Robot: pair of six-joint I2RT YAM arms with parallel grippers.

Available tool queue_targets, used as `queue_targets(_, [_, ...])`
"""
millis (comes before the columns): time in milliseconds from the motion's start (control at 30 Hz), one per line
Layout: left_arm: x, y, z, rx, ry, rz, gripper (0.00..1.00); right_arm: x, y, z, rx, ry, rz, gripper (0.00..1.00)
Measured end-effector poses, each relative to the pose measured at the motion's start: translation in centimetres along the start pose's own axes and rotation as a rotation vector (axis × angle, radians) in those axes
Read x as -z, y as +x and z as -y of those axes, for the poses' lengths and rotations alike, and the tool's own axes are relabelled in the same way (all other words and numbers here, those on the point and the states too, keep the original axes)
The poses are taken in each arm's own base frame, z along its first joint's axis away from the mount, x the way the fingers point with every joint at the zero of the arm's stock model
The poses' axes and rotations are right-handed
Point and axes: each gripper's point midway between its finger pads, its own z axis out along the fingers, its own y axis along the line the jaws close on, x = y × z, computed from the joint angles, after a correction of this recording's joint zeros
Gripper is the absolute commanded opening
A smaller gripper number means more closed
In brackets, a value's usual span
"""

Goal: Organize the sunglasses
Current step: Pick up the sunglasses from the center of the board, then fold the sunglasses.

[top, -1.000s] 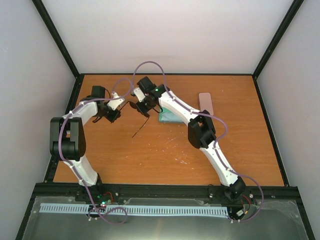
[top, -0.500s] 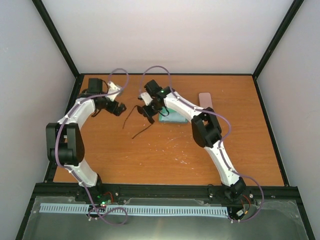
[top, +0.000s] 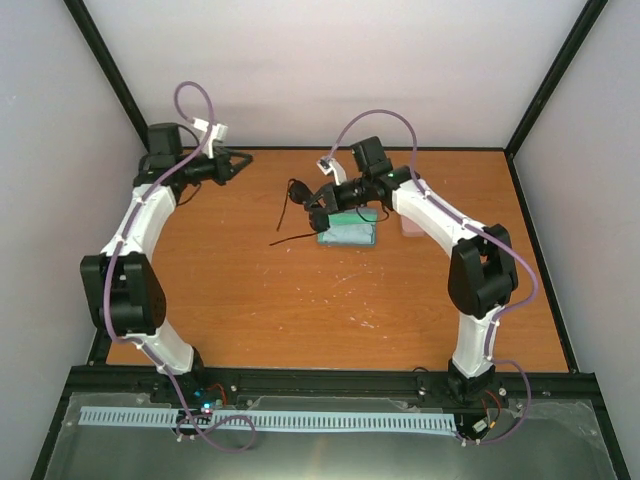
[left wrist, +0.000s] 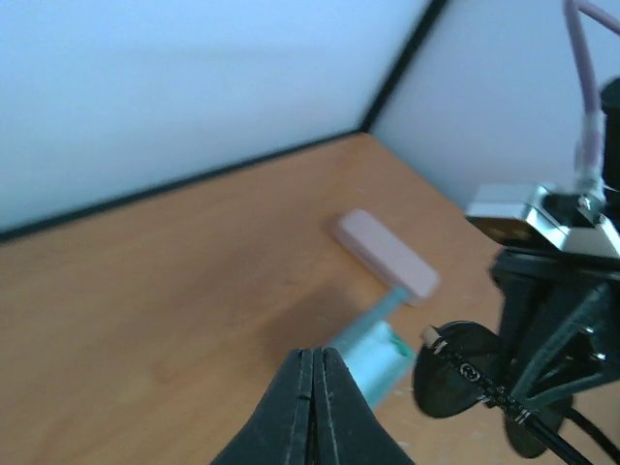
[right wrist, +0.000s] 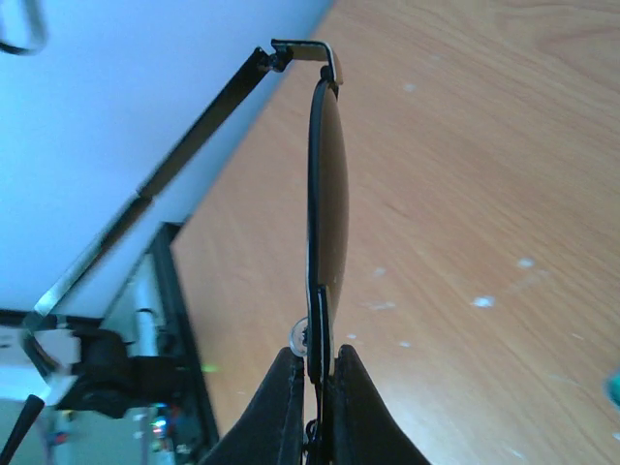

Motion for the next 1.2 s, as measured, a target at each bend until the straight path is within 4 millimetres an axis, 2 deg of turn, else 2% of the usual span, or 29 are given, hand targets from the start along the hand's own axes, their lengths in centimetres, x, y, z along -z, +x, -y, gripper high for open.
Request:
queue_targets(67, [-1.6,1.6,1.3,0.066,0.095,-0.029,0.04,0.0,-0.4,-1.3,0.003,-0.076,0.015,0.03])
queue_targets(167, [-3.2,2.8,3.0,0.122,0.184,-0.059,0.05,-0.5,0.0,-2.2,-0.026,-0.162,0.010,0.03])
queue_targets(300, [-4.2,2.8,5.6,0.127,0.273,-0.063,0.05,-0.7,-0.4,-3.0,-0.052,-0.225,0.022,0.03])
queue_targets(400, [-4.6,2.8,6.2,0.120,0.285,-0.067,0.02,-0.5,-1.5,-2.9,-0.062,-0.218,0.060,0.03])
queue_targets(533, [-4.7,3.1,5.3,0.113,0.209,-0.073,0.01,0.1,-2.6,0.6,-0.167,-0.077,0.126,0.03])
queue_targets(633, [-4.1,2.9,5.2,0.102,0.168,-0.070,0.01,1.3,-3.0,4.7,-0.281,0.053,0.180,0.03])
queue_targets(700, [-3.3,2.1,6.0,0.081,0.166,-0.054,0.01,2.0,-3.2,6.7,-0.329,0.113,0.207,0.03])
queue_targets(833, [-0.6,-0.6,9.9,0.003,0.243,0.012,0.01,1.8,-4.7,9.5,-0.383,0.180,0.230,0.03])
queue_targets(933, [1.4,-1.5,13.4,-0.046,0.336,0.048,0.01,0.9,-6.5,10.4,-0.385,0.179,0.238,0.03])
queue_targets(1000, [1.8,-1.1,15.1,-0.060,0.387,0.048,0.01,0.5,-7.4,10.4,-0.386,0.163,0.240,0.03])
queue_targets(1100, [1.5,0.8,16.8,-0.048,0.458,0.019,0.01,0.0,-8.4,9.8,-0.389,0.106,0.234,0.03])
queue_targets(1200, [0.7,2.8,17.3,-0.018,0.488,-0.015,0.02,-0.3,-8.3,8.6,-0.394,0.033,0.205,0.03])
